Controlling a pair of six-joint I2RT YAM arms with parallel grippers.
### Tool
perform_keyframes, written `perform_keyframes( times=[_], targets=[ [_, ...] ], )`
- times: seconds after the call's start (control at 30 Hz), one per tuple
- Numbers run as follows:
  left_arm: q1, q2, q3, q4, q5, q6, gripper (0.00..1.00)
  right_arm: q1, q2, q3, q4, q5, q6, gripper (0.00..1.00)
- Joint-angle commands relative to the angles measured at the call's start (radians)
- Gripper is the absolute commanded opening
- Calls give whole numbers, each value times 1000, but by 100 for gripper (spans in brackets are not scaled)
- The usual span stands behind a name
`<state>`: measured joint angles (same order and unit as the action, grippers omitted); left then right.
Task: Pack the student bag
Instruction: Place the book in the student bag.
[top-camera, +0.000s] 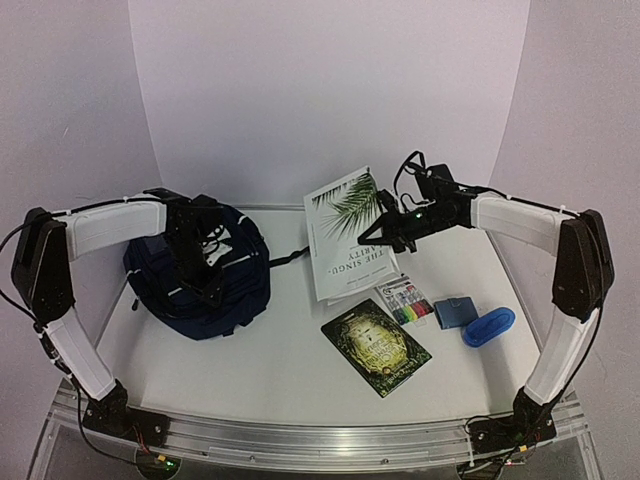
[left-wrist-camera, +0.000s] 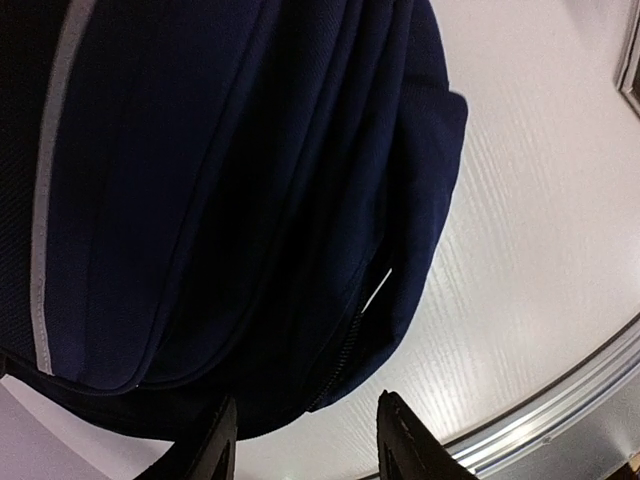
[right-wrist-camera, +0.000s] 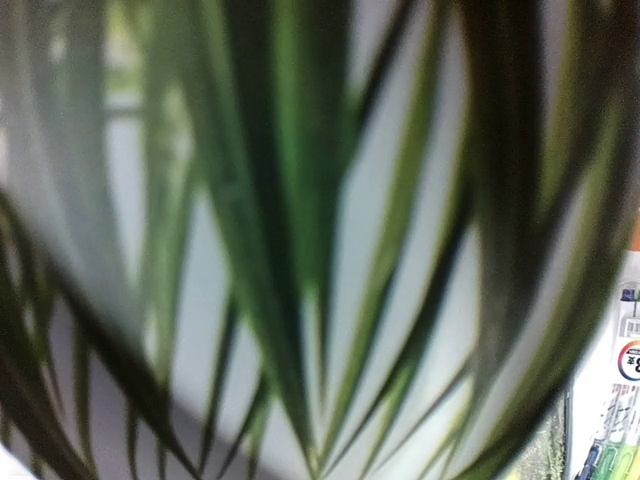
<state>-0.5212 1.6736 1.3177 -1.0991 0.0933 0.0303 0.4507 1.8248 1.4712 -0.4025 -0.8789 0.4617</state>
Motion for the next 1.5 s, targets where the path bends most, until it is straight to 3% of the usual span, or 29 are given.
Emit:
perform_keyframes(
  times=[0.0, 0.17, 0.3, 0.53, 0.67, 0.77, 0.97, 1.27, 1.47],
  targets=[
    [-34, 45, -16, -1, -121, 69, 47, 4, -45, 22, 6, -6, -40, 8],
    [-52, 88, -16, 32, -210, 76, 40, 5, -43, 30, 2, -15, -40, 9],
    [-53, 57, 6, 48, -156, 69, 32, 4, -43, 37, -4, -18, -44, 9],
    [-42, 26, 9, 56, -149, 54, 26, 3, -41, 41, -9, -25, -49, 9],
    [-39, 67, 50, 84, -107, 21, 7, 3, -39, 46, -15, -19, -55, 9],
    [-41, 92, 109, 113, -7, -16, 0, 2, -45, 47, -25, -14, -65, 9],
    [-45, 105, 245, 173, 103, -115, 0, -7, -50, 46, -39, -6, -80, 7],
    [-43, 149, 461, 95, 17, -194, 0, -4, -31, 58, -39, -63, -72, 1],
    [-41, 221, 461, 46, 59, -215, 0, 12, 10, 81, -42, -69, -80, 0]
  ],
)
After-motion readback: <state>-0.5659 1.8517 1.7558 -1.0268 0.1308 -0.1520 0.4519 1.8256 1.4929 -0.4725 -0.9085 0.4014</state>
